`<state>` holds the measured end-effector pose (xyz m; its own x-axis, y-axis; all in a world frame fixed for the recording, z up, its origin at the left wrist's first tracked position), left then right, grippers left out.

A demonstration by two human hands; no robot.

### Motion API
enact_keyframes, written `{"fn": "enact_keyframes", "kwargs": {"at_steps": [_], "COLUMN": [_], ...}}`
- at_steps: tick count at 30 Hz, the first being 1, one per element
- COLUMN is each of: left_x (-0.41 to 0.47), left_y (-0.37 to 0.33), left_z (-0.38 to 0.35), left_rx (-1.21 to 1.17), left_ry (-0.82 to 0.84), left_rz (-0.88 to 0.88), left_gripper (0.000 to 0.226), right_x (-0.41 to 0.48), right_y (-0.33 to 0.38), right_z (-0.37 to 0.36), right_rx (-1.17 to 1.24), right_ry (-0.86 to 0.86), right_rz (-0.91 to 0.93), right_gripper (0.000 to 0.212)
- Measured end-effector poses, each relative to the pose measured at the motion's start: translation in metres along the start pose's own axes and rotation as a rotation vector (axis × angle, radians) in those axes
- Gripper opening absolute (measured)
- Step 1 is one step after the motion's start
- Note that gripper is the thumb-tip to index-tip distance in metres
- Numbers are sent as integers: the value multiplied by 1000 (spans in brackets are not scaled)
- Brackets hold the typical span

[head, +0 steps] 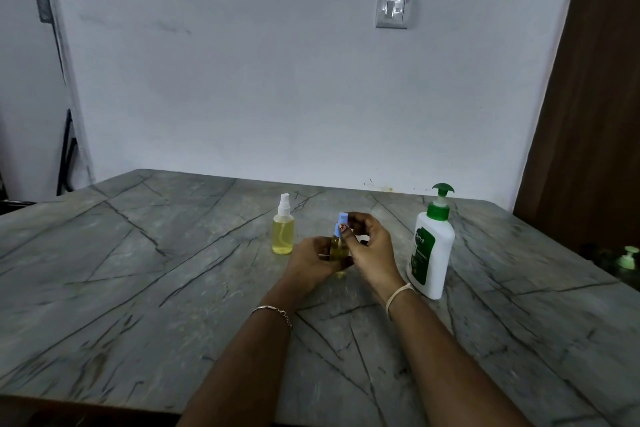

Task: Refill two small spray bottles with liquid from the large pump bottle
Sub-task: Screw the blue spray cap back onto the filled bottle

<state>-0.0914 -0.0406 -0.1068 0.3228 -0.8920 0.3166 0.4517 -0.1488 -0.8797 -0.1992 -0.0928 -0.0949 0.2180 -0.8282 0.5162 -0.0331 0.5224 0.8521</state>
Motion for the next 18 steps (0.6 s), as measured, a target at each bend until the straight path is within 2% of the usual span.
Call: {"fn": "enact_keyframes", "kwargs": {"at_steps": [8, 18], "left_x": [2, -1], "left_y": [2, -2], "left_z": [0, 1], "left_rx": [23, -12], "left_ry": [-2, 14], "left_rz": [-2, -21], "left_gripper": [37, 23], "right_x": [-1, 4], "right_y": [3, 0], "right_z": [0, -1], "right_rx": [74, 60], "right_ry": [84, 35], "right_rz": [-1, -7], "right_gripper": [20, 18]}}
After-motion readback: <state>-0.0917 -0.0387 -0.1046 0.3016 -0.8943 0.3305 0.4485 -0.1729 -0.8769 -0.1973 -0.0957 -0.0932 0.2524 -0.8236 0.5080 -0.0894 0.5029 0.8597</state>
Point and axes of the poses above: each hand's wrist, its own x-axis towards the middle knuckle, its own z-axis out of the back of the hand, y = z × x, the point moved 1 cm from there along x, towards the middle knuckle, and after that the axes turned 1 degree about -y, right-handed, at the moved point
